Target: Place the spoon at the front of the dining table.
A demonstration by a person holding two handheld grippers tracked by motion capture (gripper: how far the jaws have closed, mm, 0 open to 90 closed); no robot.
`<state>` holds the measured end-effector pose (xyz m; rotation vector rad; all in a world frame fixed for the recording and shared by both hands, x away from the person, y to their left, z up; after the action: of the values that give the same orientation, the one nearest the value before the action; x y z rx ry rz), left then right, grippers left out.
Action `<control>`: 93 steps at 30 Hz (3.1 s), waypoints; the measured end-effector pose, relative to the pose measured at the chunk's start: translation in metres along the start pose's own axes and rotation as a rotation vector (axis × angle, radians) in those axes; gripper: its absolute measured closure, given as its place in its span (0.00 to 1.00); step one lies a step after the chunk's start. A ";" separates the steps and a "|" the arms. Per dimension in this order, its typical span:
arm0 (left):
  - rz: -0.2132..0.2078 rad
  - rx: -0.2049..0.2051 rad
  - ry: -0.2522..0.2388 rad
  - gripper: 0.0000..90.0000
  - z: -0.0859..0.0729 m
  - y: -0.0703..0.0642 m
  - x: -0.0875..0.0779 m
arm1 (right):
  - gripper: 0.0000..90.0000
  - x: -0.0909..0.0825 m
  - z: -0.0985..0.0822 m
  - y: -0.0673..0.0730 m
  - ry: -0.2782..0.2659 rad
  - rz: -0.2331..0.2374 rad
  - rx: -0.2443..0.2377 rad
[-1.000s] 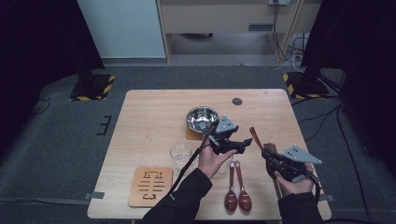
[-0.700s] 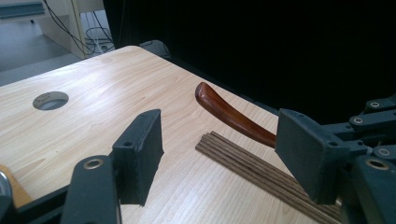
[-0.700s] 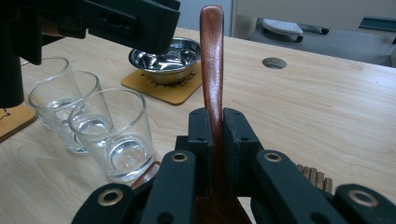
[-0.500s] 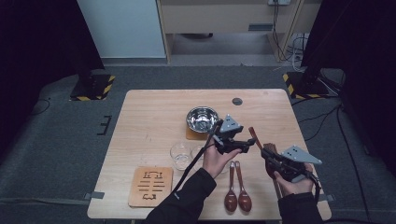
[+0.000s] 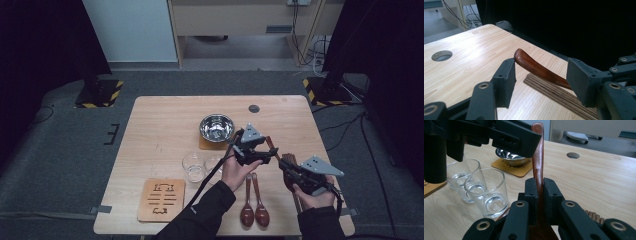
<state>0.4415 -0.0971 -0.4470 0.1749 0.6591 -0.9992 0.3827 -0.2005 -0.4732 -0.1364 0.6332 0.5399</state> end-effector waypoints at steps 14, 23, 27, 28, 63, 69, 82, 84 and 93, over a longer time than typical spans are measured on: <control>0.020 0.007 0.016 0.51 -0.002 0.001 0.003 | 0.91 0.001 0.000 0.003 0.000 0.016 -0.010; 0.014 0.017 0.010 0.57 -0.001 -0.002 0.000 | 0.91 0.002 -0.001 0.003 0.005 0.020 -0.012; 0.003 0.026 0.010 0.58 -0.002 -0.006 0.002 | 0.91 0.002 0.000 0.004 -0.002 0.024 -0.015; 0.002 0.026 0.010 0.59 -0.002 -0.006 0.003 | 0.91 0.002 0.000 0.005 -0.001 0.025 -0.017; -0.078 0.070 -0.052 0.94 0.003 -0.022 -0.005 | 0.91 0.004 -0.001 0.005 0.007 0.027 -0.027; -0.073 0.078 -0.053 0.94 0.004 -0.022 -0.005 | 0.86 0.004 -0.002 0.001 0.006 0.019 -0.007; -0.066 0.084 -0.090 0.94 0.012 -0.019 -0.010 | 0.67 0.005 -0.011 -0.022 0.021 -0.039 0.044; -0.065 0.084 -0.091 0.94 0.013 -0.018 -0.011 | 0.64 0.005 -0.012 -0.025 0.024 -0.050 0.052; -0.060 0.082 -0.110 0.94 0.019 -0.014 -0.018 | 0.53 0.006 -0.020 -0.041 0.036 -0.089 0.090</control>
<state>0.4319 -0.0998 -0.4192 0.1718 0.5263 -1.0865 0.3972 -0.2387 -0.4942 -0.0895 0.6825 0.4228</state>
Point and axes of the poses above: each handheld gripper's, and its own axes: x roughly forward along the jaws, z roughly out of its top, y roughly to its left, the point moved 8 cm from there along x, roughly forward along the jaws, and after that the axes turned 13 degrees about y, right-handed, at the moved point
